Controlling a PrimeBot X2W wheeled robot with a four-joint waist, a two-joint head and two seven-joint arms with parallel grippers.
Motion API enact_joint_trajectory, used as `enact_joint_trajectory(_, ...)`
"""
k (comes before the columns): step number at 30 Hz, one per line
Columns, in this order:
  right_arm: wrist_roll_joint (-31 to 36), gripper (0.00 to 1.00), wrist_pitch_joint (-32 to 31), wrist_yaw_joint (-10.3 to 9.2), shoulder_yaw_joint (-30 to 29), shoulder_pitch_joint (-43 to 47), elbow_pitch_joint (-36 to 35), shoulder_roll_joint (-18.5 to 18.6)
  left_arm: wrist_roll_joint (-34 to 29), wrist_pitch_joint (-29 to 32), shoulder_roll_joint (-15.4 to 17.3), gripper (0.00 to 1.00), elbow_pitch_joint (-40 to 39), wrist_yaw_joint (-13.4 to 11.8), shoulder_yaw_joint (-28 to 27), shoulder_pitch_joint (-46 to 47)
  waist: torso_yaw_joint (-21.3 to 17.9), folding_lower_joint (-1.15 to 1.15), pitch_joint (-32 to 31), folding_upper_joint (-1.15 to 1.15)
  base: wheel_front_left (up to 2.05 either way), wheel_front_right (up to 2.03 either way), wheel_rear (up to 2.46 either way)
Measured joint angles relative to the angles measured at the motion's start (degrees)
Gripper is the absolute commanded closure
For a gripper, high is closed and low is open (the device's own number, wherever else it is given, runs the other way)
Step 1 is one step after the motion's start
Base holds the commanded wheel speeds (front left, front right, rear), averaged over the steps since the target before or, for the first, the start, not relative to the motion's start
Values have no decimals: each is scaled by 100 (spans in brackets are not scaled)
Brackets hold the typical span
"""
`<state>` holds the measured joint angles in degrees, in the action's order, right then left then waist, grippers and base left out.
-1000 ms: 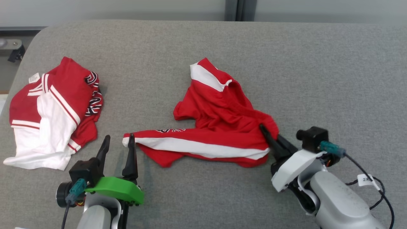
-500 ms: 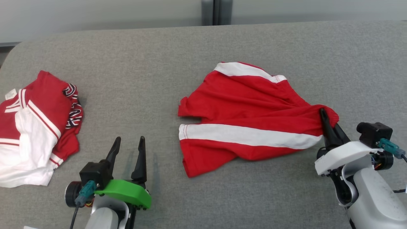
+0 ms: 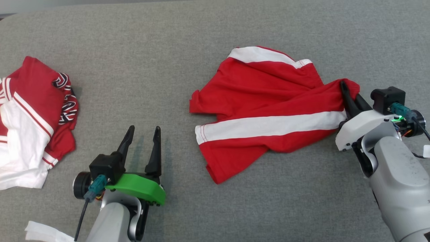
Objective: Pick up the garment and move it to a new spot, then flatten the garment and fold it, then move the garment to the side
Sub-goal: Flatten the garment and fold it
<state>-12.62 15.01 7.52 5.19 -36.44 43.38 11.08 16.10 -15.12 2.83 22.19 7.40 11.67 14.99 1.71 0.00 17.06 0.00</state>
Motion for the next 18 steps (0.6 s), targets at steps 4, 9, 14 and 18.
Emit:
enact_joint_trajectory(4,320,0,0,0,-194,-131,309,-31,0,0,1,0,16,0,11,8,56,0,79,0,0,0,0)
enact_joint_trajectory(9,597,0,0,0,-438,71,185,-100,-15,0,0,0,49,0,-54,2,-7,0,-21,0,0,0,0)
enact_joint_trajectory(14,681,0,0,0,-535,567,-71,-53,-63,0,0,0,82,0,-147,-116,-94,0,-217,0,0,0,0)
enact_joint_trajectory(18,765,0,0,0,-631,937,-172,-15,-129,0,1,0,100,0,-250,-252,-176,0,-412,0,0,0,0)
